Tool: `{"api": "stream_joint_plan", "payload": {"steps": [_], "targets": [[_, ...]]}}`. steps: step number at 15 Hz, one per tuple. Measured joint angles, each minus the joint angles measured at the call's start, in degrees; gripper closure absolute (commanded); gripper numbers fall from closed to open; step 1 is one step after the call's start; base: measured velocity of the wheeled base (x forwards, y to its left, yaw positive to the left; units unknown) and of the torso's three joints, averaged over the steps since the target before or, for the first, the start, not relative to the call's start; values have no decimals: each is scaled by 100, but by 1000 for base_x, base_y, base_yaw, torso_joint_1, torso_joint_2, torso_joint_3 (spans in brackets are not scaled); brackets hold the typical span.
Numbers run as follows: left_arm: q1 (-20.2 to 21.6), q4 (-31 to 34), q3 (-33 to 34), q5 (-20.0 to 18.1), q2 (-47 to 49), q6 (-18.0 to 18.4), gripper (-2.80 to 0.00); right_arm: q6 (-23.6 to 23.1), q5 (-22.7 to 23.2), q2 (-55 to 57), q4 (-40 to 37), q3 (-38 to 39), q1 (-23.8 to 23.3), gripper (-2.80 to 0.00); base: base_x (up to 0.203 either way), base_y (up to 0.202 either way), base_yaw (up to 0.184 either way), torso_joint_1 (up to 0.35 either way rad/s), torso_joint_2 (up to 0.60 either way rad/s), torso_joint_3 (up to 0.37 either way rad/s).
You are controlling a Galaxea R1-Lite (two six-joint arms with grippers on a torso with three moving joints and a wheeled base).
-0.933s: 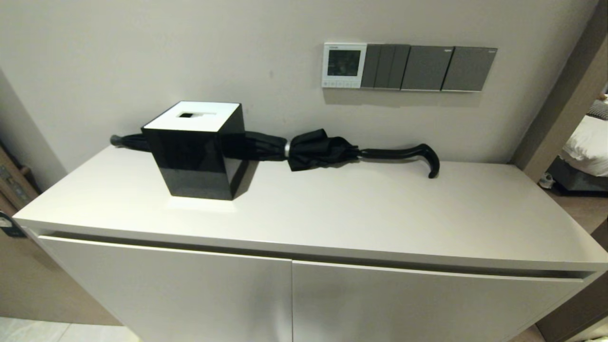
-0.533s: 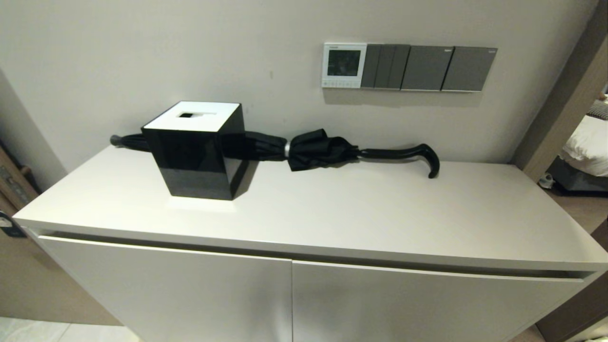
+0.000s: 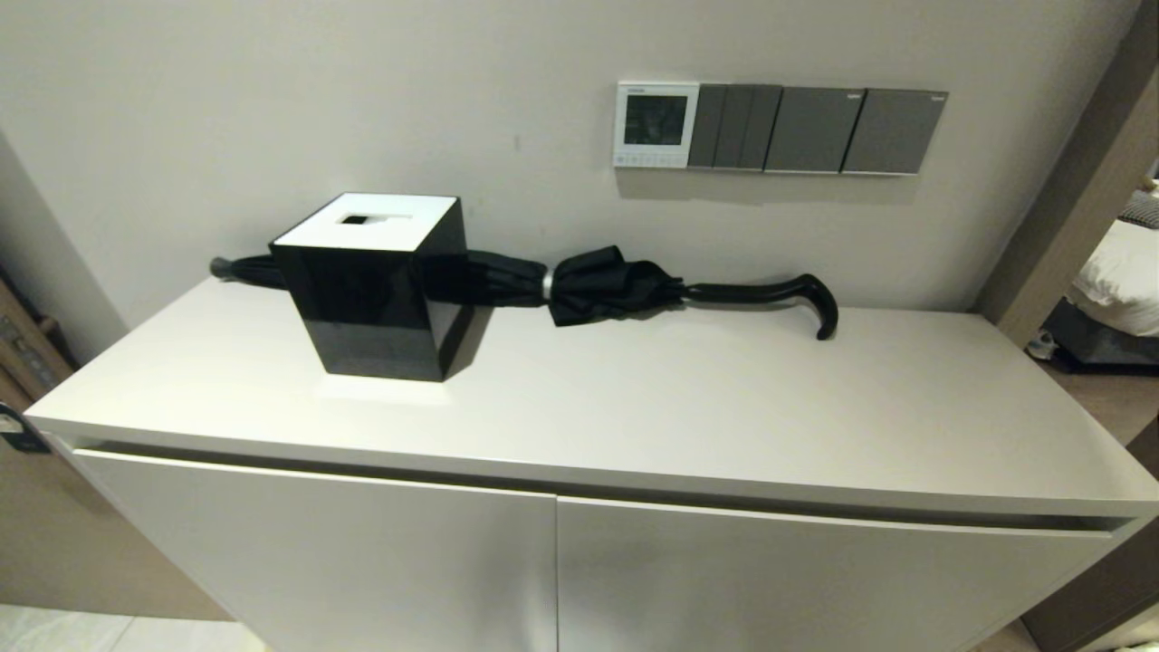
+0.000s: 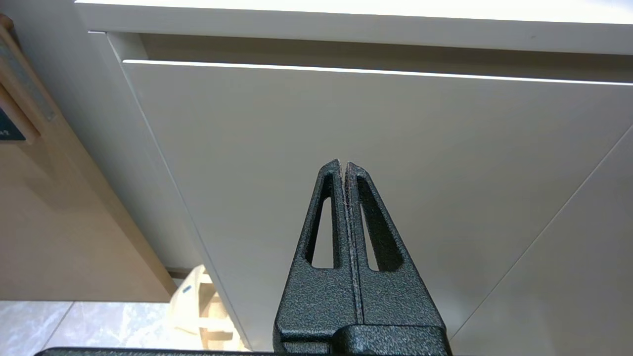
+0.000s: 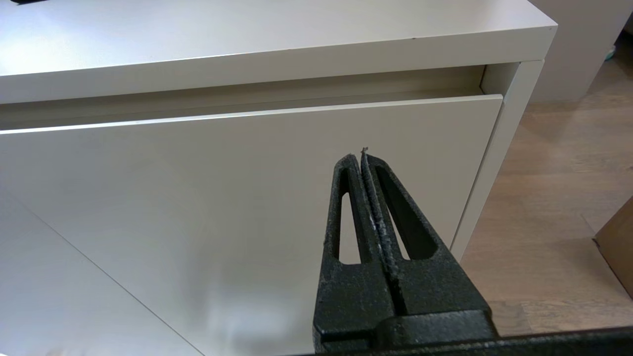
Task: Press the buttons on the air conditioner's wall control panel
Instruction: Turn on the central air conditioner
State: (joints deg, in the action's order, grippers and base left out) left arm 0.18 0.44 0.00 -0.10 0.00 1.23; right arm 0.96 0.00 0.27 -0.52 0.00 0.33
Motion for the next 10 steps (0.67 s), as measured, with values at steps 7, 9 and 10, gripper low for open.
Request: {"api": "stream_joint_plan", "payload": {"steps": [7,9,10], "targets": [[-2,0,0,0,0,-11,0,0,0,0,0,0,-2,0,0,0,0,0,0,0],[1,0,0,2,0,-13,0,-5,0,0,4,0,0,0,0,0,0,0,0,0],[0,0,0,0,0,-22,0,-26,2,0,18,0,0,0,0,0,0,0,0,0]]}}
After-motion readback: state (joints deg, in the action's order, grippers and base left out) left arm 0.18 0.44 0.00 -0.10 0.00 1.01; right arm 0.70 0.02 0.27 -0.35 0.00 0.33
